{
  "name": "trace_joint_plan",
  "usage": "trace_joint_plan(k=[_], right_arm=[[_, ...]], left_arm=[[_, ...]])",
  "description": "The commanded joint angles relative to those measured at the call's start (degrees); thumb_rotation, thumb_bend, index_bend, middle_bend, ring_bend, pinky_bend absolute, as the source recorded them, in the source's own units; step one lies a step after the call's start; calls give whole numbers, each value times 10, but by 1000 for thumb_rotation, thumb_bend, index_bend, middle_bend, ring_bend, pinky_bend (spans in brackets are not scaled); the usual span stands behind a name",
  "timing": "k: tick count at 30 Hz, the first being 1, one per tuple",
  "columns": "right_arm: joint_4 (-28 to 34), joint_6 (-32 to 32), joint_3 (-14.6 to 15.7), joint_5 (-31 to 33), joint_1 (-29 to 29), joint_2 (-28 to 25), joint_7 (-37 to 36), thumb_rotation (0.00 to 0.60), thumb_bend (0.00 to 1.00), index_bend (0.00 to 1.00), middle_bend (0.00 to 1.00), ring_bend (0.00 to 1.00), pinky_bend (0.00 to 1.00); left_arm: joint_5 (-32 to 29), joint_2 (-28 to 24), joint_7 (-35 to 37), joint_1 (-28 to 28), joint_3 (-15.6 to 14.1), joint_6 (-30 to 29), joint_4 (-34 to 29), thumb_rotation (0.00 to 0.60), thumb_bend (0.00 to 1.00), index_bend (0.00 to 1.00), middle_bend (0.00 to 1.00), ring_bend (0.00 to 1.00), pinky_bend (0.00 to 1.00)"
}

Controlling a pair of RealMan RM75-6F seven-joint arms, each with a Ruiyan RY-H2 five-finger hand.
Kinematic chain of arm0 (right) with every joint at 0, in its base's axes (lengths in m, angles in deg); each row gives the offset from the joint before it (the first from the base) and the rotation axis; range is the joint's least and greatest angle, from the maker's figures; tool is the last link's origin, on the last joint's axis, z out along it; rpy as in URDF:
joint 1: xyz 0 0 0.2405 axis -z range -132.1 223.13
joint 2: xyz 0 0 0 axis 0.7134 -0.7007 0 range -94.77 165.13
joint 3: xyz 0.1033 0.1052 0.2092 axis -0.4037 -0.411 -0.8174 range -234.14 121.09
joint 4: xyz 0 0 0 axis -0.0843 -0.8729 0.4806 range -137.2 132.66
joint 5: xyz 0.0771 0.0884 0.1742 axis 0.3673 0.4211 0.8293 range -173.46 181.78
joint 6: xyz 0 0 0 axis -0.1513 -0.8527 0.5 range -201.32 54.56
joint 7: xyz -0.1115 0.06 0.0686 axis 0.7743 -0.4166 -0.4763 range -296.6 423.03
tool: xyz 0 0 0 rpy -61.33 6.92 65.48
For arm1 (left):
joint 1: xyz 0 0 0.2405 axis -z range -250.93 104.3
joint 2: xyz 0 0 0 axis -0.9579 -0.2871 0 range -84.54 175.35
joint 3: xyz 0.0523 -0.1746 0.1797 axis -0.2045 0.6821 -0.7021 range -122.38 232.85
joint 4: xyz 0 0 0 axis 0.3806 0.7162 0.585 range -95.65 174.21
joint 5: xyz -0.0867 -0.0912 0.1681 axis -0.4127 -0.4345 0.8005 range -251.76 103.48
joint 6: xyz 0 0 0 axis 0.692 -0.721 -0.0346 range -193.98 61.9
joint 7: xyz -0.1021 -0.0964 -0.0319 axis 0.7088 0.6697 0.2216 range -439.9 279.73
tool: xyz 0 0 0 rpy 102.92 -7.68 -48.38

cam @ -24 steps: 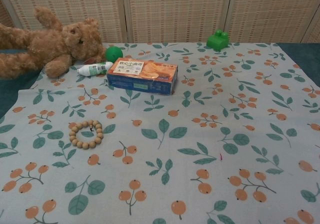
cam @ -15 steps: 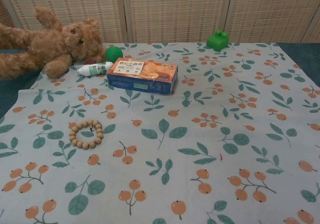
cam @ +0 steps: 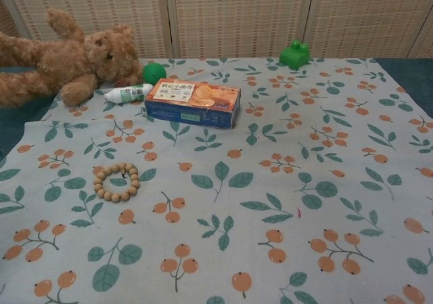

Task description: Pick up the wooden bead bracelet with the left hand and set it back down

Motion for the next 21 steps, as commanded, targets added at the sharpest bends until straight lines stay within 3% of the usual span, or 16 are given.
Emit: trace_joint_plan(k=[1, 11, 18, 21], right_arm=[[-1, -2, -3, -3, -2, 5, 4, 600, 217, 0, 0, 0, 0], [0, 2, -8, 7, -3, 16, 27, 600, 217, 0, 0, 0, 0], [3, 25, -18, 38, -13, 19, 42, 600, 217, 0, 0, 0, 0], [5, 25, -20, 44, -13, 19, 45, 600, 217, 0, 0, 0, 0]], left_arm=[[1, 38, -26, 20, 5, 37, 9, 600, 478, 0, 101, 0, 89], [-47, 108, -52, 76, 43, 122, 33, 600, 482, 29, 158, 28, 88], [-82, 151, -104, 114, 71, 165, 62, 600, 485, 186, 190, 44, 83], [-91, 164, -107, 122, 77, 166, 74, 600, 487, 201, 190, 49, 83]])
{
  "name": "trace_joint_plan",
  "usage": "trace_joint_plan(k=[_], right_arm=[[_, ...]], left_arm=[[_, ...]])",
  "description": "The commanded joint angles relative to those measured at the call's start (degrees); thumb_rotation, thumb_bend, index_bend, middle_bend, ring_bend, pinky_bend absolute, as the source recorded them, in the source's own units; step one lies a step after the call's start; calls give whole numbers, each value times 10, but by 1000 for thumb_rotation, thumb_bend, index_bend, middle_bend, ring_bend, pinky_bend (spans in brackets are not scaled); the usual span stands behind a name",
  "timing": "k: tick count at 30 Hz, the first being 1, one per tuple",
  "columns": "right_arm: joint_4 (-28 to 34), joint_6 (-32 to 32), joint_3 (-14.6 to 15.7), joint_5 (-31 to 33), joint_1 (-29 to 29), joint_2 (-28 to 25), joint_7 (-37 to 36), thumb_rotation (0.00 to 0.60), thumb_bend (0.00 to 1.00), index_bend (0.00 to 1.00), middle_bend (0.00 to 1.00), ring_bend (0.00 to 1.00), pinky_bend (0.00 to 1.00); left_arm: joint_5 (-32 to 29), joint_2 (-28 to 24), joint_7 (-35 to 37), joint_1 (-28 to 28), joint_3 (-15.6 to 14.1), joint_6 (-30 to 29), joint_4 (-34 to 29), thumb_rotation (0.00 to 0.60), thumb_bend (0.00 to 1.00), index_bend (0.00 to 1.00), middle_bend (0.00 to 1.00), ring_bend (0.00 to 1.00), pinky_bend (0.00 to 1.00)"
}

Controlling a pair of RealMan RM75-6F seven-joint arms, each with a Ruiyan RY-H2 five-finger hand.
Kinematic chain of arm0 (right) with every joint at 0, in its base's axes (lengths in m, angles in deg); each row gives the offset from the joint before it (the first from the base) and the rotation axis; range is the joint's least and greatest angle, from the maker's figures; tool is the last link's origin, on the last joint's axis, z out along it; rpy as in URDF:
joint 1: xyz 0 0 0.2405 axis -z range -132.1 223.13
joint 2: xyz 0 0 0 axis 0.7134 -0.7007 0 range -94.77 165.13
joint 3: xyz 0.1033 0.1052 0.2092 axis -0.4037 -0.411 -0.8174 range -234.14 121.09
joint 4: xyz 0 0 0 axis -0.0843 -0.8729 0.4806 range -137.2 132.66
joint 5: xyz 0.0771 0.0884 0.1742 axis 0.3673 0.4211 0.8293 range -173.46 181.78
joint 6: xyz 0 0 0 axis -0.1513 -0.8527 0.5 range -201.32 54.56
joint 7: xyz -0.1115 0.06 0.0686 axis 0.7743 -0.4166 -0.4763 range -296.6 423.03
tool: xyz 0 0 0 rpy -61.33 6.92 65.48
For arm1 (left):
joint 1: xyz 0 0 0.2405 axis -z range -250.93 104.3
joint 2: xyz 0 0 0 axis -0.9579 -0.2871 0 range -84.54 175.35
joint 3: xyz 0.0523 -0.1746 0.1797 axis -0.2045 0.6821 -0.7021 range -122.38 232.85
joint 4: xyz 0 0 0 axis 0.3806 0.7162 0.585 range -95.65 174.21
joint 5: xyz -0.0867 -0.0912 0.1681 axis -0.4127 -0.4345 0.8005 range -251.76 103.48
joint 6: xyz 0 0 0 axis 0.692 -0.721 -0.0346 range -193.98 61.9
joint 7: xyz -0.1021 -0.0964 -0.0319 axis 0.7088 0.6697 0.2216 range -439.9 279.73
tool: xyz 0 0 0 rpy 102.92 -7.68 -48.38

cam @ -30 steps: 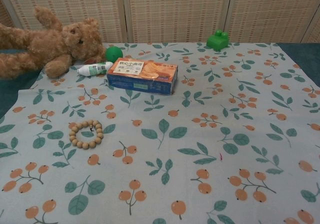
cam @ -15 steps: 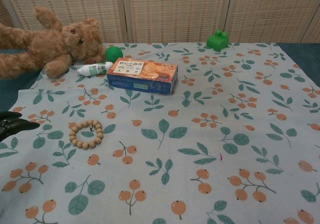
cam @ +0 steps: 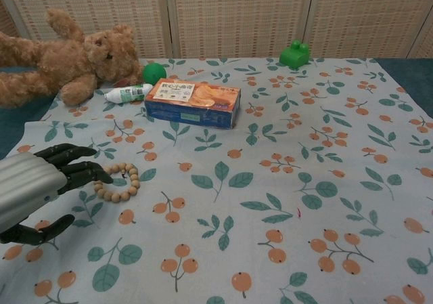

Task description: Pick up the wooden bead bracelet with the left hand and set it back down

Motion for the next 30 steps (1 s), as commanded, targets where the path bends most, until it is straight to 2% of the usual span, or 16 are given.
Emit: trace_joint_plan(k=[1, 5, 16, 24, 30], right_arm=[[2, -1, -1, 2, 0, -1, 0, 600, 217, 0, 0, 0, 0], [3, -6, 0, 0, 2, -4, -5, 600, 217, 0, 0, 0, 0], [4, -11, 1, 1, 5, -11, -15, 600, 217, 0, 0, 0, 0], [5, -11, 3, 0, 5, -12, -16, 600, 217, 0, 0, 0, 0], [5, -11, 3, 2, 6, -12, -14, 600, 217, 0, 0, 0, 0]], left_arm=[[-8, 13, -9, 9, 7, 1, 16, 600, 487, 205, 190, 52, 83], [-6, 31, -23, 20, 6, -2, 45, 600, 480, 265, 222, 59, 83], [-28, 84, -70, 39, 12, -1, 108, 600, 472, 315, 288, 95, 83], [-44, 89, -103, 50, 6, 10, 120, 600, 471, 350, 334, 125, 84], [-76, 86, -145, 54, 11, 27, 104, 600, 448, 350, 339, 129, 88]])
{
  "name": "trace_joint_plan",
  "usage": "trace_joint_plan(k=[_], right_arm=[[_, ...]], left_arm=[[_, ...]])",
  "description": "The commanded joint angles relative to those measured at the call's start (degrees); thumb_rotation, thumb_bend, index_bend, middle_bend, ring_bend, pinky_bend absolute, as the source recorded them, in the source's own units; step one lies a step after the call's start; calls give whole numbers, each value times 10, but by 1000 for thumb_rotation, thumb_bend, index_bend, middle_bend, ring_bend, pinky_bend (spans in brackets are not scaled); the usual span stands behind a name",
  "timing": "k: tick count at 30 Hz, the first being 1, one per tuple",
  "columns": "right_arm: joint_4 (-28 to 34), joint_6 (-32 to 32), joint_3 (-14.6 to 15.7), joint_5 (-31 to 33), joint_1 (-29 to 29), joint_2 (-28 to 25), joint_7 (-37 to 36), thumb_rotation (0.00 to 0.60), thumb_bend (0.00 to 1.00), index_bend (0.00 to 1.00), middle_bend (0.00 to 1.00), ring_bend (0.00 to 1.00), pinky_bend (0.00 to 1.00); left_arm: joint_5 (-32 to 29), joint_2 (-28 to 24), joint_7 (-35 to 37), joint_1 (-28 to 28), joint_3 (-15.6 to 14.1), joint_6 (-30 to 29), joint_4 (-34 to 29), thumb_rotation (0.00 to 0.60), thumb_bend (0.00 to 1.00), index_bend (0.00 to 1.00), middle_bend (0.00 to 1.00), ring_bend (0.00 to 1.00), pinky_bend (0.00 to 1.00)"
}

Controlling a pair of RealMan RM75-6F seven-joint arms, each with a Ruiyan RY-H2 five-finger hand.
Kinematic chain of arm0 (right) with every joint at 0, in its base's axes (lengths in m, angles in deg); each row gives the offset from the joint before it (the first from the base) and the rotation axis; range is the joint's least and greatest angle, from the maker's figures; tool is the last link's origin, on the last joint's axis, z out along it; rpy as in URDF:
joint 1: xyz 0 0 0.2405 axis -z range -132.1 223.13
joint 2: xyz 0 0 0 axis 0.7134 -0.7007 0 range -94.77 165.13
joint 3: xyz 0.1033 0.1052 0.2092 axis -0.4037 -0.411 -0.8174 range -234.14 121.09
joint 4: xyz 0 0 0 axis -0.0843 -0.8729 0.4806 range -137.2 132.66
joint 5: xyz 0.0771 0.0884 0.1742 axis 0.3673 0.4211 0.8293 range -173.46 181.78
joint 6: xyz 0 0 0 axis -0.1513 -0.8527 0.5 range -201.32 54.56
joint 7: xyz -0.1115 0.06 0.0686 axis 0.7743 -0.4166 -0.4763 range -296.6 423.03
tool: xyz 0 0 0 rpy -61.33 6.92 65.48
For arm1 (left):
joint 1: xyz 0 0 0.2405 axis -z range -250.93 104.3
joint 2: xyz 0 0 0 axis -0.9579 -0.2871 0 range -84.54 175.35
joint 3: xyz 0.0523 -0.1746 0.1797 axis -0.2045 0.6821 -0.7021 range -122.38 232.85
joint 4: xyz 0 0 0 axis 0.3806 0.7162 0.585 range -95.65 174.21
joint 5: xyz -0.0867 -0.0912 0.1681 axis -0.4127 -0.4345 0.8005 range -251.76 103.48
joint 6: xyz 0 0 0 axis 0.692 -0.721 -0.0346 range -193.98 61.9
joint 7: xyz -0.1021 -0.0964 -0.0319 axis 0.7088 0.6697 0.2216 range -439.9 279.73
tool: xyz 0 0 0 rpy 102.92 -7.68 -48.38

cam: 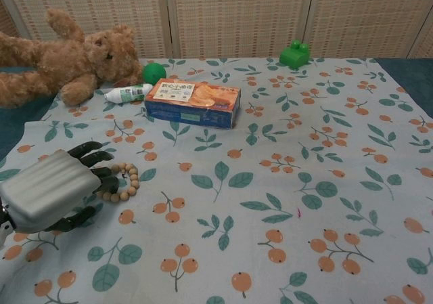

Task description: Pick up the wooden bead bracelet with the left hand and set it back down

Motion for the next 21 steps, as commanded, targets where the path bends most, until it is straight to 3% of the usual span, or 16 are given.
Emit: trace_joint_plan(k=[1, 13, 21], right_arm=[[0, -1, 1, -1, 0, 0, 1, 600, 217, 0, 0, 0, 0], [2, -2, 8, -14, 1, -1, 0, 600, 217, 0, 0, 0, 0], [2, -7, 10, -19, 4, -4, -6, 600, 217, 0, 0, 0, 0]], left_arm=[[-20, -5, -29, 4, 4, 10, -15, 600, 448, 352, 343, 132, 89], [-69, -17, -171, 14, 7, 20, -58, 600, 448, 509, 485, 205, 93], [-62, -9, -197, 20, 4, -7, -49, 600, 442, 655, 620, 305, 96]])
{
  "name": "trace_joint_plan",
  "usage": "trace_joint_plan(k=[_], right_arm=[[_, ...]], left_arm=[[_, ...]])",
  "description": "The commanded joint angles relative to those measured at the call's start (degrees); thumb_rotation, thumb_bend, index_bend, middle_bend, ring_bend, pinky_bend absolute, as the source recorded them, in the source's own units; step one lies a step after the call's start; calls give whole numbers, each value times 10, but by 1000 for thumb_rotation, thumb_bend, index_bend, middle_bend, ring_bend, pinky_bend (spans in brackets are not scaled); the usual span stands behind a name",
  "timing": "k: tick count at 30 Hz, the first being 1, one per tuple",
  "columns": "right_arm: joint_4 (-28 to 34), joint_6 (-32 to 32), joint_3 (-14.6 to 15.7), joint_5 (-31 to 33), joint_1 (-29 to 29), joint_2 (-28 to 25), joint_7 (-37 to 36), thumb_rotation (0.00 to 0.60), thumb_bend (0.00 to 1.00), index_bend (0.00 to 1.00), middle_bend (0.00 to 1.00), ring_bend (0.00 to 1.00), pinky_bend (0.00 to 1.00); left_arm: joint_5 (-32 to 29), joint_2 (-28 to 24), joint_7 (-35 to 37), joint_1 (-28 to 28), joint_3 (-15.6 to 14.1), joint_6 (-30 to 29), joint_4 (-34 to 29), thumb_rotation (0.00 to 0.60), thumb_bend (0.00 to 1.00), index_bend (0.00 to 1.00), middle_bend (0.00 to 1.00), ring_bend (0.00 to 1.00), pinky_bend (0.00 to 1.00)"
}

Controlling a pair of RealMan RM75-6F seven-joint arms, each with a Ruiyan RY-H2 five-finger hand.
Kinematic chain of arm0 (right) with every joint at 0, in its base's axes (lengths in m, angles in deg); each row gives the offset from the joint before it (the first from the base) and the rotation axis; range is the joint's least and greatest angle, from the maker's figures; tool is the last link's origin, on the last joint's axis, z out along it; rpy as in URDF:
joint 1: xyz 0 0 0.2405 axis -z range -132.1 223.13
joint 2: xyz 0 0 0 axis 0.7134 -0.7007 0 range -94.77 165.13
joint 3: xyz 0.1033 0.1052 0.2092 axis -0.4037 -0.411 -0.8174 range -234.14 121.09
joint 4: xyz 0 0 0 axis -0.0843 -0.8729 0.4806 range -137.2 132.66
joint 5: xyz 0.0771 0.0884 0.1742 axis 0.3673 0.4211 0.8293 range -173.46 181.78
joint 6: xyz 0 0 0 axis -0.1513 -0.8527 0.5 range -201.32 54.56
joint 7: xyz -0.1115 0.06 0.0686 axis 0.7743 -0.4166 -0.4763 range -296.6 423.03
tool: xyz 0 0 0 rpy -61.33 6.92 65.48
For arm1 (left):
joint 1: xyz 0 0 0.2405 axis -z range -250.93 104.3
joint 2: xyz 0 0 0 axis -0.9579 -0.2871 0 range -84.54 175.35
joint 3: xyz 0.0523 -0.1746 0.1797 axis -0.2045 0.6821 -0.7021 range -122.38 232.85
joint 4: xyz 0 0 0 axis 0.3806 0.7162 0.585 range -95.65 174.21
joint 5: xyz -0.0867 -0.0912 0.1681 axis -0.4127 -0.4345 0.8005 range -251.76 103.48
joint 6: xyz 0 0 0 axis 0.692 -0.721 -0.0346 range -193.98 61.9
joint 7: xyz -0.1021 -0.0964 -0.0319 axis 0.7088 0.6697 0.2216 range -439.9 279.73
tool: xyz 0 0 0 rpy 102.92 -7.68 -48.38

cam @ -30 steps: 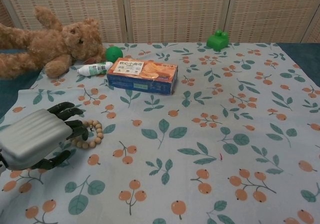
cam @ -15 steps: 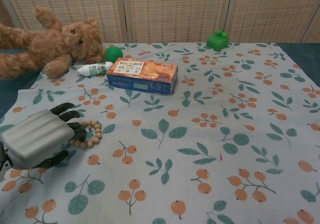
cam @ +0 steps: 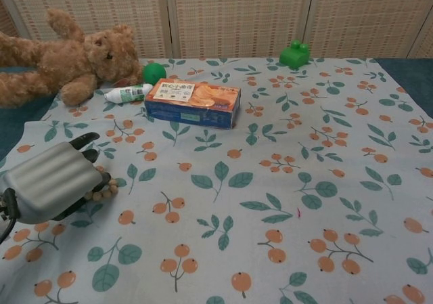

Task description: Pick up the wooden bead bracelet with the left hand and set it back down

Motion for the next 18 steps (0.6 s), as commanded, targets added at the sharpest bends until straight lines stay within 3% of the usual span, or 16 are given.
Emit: trace_joint_plan(k=[1, 5, 12, 18], right_arm=[[0, -1, 1, -2, 1, -1, -2, 600, 217, 0, 0, 0, 0], [0, -2, 3, -5, 1, -2, -6, 600, 217, 0, 0, 0, 0], [0, -2, 3, -7, 1, -4, -11, 600, 217, 0, 0, 0, 0], [1, 6, 5, -9, -2, -8, -16, 600, 217, 0, 0, 0, 0]], left_arm=[[7, 4, 0, 3, -1, -13, 9, 600, 442, 664, 628, 313, 97], [14, 4, 7, 7, -2, -23, 16, 600, 472, 693, 655, 337, 100], [7, -5, 13, 24, 12, -19, 11, 600, 669, 773, 703, 379, 111], [-61, -39, 101, 50, 72, 19, -51, 600, 727, 795, 729, 411, 114]])
